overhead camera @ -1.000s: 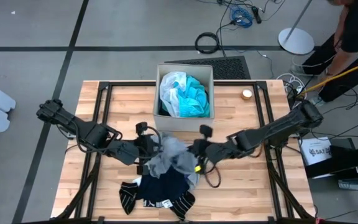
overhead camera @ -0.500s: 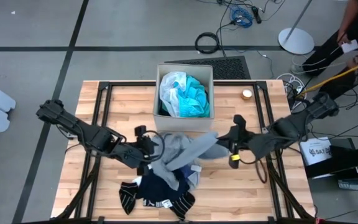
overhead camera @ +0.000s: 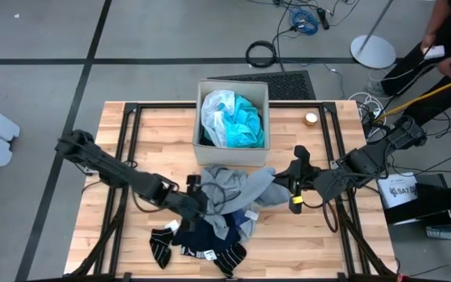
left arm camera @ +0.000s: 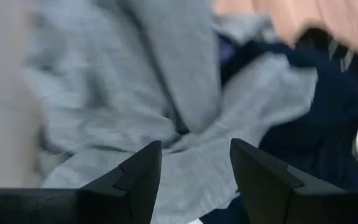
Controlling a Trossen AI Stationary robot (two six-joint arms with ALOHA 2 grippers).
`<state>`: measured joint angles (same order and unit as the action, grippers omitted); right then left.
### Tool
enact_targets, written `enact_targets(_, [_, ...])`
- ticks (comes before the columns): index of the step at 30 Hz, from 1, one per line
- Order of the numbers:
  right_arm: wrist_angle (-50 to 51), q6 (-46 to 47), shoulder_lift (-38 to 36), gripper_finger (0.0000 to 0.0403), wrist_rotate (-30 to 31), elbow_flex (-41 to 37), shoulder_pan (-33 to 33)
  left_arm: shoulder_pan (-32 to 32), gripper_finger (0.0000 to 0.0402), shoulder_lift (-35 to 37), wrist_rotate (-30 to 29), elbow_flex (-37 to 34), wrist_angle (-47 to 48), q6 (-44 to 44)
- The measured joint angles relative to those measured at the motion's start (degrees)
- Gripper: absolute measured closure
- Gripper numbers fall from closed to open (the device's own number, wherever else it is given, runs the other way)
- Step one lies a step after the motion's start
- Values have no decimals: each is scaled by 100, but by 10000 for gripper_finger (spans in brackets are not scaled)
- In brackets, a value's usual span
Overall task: Sort clothes
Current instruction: Put the gray shirt into the laundry bin
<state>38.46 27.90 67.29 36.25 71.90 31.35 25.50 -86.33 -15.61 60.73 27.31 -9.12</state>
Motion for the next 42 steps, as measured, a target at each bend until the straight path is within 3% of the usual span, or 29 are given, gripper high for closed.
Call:
enact_targets(6, [1,-2,0,403,-17,0,0,-7,201,-465,96,0,-111,807])
enact_targets(12, [2,-24,2,403,-28,0,0,-140,201,-607,122,0,-134,806])
enact_targets(15, [2,-25,2,403,-28,0,0,-192,214,-607,490,0,-134,805])
enact_targets(18, [2,-26,2,403,-28,0,0,-190,258,-607,653,0,-132,809])
enact_targets(22, [2,-63,2,403,-28,0,0,-190,362,-607,724,0,-132,837])
enact_targets(24, [2,-71,2,403,-28,0,0,-193,388,-607,732,6,-126,839])
enact_targets(33, [-499,-698,-4,403,-18,0,30,-162,397,-212,457,791,484,847])
enact_targets(42, [-2412,-2733,-445,403,-23,0,395,181,400,737,-235,1621,719,1108])
